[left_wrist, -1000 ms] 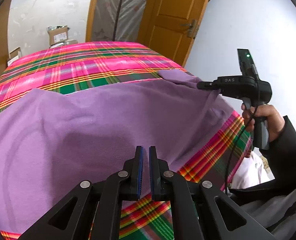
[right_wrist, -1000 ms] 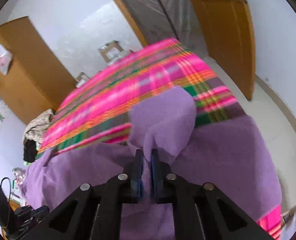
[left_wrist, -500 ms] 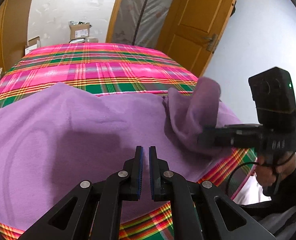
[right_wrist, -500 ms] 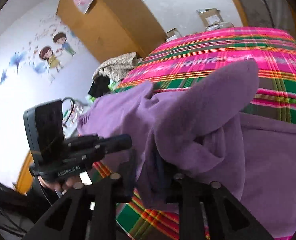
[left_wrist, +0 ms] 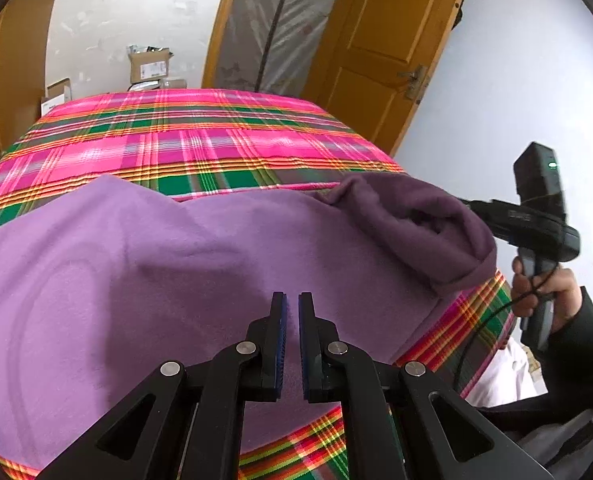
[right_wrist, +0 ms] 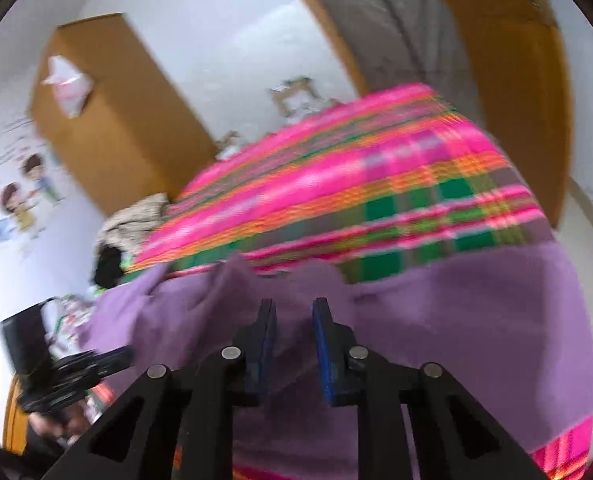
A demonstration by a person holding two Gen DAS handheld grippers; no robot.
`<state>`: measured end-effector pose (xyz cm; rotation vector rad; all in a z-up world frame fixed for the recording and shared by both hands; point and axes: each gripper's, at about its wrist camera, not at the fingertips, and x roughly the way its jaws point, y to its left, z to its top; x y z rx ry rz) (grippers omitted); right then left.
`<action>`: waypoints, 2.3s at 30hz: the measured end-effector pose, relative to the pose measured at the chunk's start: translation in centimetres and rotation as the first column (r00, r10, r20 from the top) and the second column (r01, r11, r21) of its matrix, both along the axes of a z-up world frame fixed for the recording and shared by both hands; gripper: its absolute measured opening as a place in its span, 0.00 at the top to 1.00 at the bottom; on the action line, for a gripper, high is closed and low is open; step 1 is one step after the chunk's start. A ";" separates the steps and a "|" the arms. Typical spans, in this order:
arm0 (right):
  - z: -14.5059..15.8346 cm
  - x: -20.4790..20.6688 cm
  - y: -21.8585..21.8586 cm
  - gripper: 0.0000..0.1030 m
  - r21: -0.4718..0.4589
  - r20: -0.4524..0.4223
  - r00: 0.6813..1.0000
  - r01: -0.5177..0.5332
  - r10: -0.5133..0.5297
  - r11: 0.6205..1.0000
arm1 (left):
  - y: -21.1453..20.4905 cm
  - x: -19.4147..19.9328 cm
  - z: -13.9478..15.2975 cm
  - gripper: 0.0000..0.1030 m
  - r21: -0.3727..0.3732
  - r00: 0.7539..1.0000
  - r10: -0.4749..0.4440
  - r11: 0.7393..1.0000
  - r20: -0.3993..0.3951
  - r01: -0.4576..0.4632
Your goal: Fold clothes
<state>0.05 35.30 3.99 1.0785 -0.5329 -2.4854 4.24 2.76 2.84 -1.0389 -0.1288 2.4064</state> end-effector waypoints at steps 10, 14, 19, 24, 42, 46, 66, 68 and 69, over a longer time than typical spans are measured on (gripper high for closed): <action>-2.7 -3.4 -2.5 0.80 -0.078 0.147 0.981 -0.116 0.127 0.990 | 0.2 -0.6 0.0 0.88 -0.007 1.000 0.001 1.000 0.009 -0.001; -3.3 -4.4 -5.4 0.80 -0.102 0.170 0.958 -0.218 0.233 0.971 | 0.3 -0.7 0.0 0.88 -0.010 1.000 0.006 1.000 0.013 -0.006; -2.5 -4.0 -8.8 0.78 -0.113 0.117 0.912 -0.381 0.393 0.917 | -0.2 -0.8 0.0 0.88 -0.007 1.000 0.020 1.000 0.014 -0.020; -2.4 -3.8 -6.7 0.76 -0.101 0.112 0.937 -0.320 0.330 0.942 | -0.7 -1.2 -0.2 0.88 -0.001 0.999 0.031 1.000 0.019 -0.031; -2.3 -8.7 -4.6 0.77 0.061 0.093 0.987 -0.137 0.131 0.989 | -1.1 -2.0 -1.0 0.88 0.009 0.998 0.038 0.999 0.043 -0.039; -1.6 -7.5 -2.9 0.77 0.010 0.066 0.986 -0.152 0.151 0.988 | -0.8 -2.4 -1.1 0.88 0.012 0.998 0.033 0.999 0.049 -0.034; -4.0 -5.9 -10.1 0.73 -0.161 0.145 0.870 -0.448 0.470 0.879 | 1.4 -3.8 -0.5 0.51 0.164 0.993 -0.014 0.986 0.115 -0.005; -3.9 -5.5 -11.0 0.73 -0.166 0.135 0.857 -0.475 0.497 0.864 | 2.0 -3.6 -0.5 0.51 0.154 0.993 -0.025 0.988 0.115 0.007; -3.8 -5.3 -11.4 0.73 -0.168 0.127 0.849 -0.492 0.514 0.854 | 2.2 -3.5 -0.5 0.51 0.150 0.993 -0.031 0.989 0.115 0.014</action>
